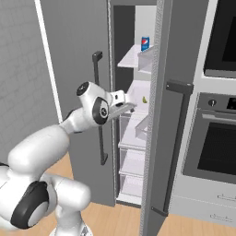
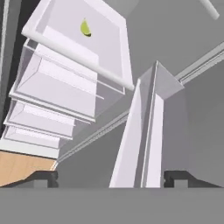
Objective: Grab a lemon wedge from the fridge and one ice cube from the ice bowl, and put them in the glass of lemonade.
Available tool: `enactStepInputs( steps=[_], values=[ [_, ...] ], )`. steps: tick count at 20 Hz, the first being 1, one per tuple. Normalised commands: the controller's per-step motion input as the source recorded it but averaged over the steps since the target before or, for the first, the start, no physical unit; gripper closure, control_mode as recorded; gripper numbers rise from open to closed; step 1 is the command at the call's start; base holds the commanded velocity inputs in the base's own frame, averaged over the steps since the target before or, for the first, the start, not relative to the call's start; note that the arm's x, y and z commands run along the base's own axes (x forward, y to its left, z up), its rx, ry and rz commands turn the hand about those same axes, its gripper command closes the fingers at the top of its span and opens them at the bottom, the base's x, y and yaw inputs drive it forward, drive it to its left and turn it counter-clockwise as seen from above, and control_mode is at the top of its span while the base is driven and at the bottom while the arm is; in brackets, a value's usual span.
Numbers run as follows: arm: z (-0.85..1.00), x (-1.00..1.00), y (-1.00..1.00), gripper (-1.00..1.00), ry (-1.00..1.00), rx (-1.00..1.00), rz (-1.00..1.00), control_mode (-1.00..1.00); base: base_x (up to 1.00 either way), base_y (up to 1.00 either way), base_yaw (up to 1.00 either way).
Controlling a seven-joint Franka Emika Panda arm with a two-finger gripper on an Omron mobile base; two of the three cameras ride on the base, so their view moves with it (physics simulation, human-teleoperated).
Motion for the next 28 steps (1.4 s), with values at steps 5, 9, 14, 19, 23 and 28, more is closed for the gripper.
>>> enactStepInputs(
  steps=[5,9,14,19,23,28],
  values=[
    [0.00,0.49,-0.90,-1.00,0.19,-0.07,0.00,-1.00,0.00,0.00,0.00],
    [0.01,0.79,-0.89,-1.00,0.25,-0.03,0.00,-1.00,0.00,0.00,0.00],
    [-0.02,-0.23,-1.00,-1.00,0.12,-0.01,-0.08,-1.00,0.00,0.00,0.00],
    [-0.13,-0.83,-1.00,-1.00,0.02,0.00,-0.16,-1.00,0.00,0.00,0.00],
    [0.06,-0.75,-0.47,-1.00,-0.11,0.00,-0.04,-1.00,0.00,0.00,0.00],
    [0.48,-0.33,0.79,-1.00,-0.34,-0.02,0.01,-1.00,0.00,0.00,0.00]
  ],
)
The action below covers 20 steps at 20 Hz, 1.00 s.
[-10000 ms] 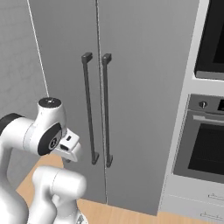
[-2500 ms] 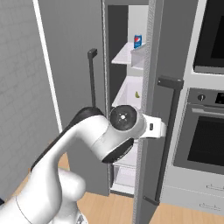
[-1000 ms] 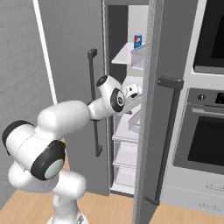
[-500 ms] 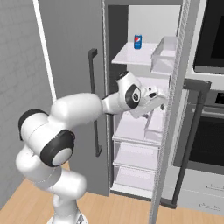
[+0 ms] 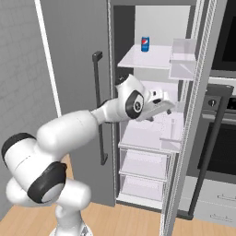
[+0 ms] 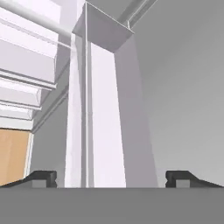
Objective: Grab a lemon wedge from the fridge and one ice cube from the ice bowl, and put them in the glass of lemonade.
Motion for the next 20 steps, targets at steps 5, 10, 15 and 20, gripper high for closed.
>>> enactStepInputs(
  steps=[5,10,15,20],
  values=[
    [0.55,-0.27,1.00,-1.00,-0.39,0.00,0.01,-1.00,0.00,0.00,0.00],
    [0.04,-0.43,1.00,-1.00,-0.21,0.14,0.00,-1.00,0.00,0.00,0.00],
    [0.00,-0.62,1.00,-1.00,-0.15,0.39,0.00,-1.00,0.00,0.00,0.00],
    [-0.05,-0.70,1.00,-1.00,-0.03,0.55,0.06,-1.00,0.00,0.00,0.00]
  ],
)
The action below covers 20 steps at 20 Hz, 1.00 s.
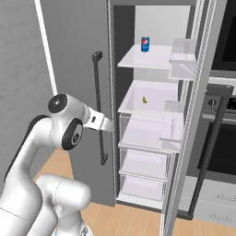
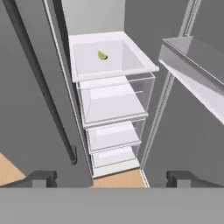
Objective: Grab a lemon wedge from the fridge and one ice cube from the ice bowl, and put them in the glass of lemonade.
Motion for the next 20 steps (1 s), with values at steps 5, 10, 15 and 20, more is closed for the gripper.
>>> enactStepInputs(
  steps=[5,10,15,20],
  values=[
    [-0.09,-0.69,0.96,-1.00,0.00,0.21,0.16,-1.00,0.00,0.00,0.00],
    [-0.12,-0.52,0.56,-1.00,0.00,0.00,0.14,-1.00,0.00,0.00,0.00],
    [-0.02,-0.42,0.00,-1.00,0.00,-0.01,0.01,-1.00,0.00,0.00,0.00],
    [-0.11,-0.49,0.00,-1.00,0.01,-0.03,0.00,-1.00,0.00,0.00,0.00]
  ],
)
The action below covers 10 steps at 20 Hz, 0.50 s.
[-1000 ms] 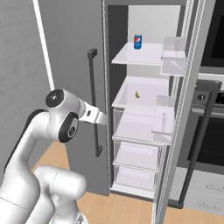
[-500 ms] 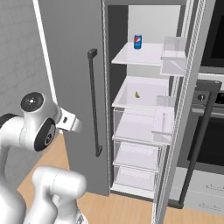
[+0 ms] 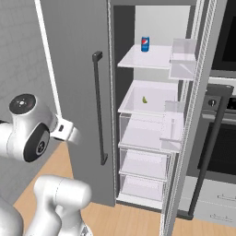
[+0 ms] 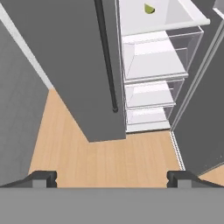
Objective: Grab a lemon wedge from the fridge and one ice cube from the ice bowl, and put them in the glass of lemonade.
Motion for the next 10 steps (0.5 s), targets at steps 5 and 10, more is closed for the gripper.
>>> enactStepInputs(
  steps=[5,10],
  values=[
    [-0.17,-0.53,0.00,-1.00,0.05,-0.01,0.00,-1.00,0.00,0.00,0.00],
    [-0.24,-0.44,0.00,-1.00,0.02,-0.01,0.00,-1.00,0.00,0.00,0.00]
  ],
)
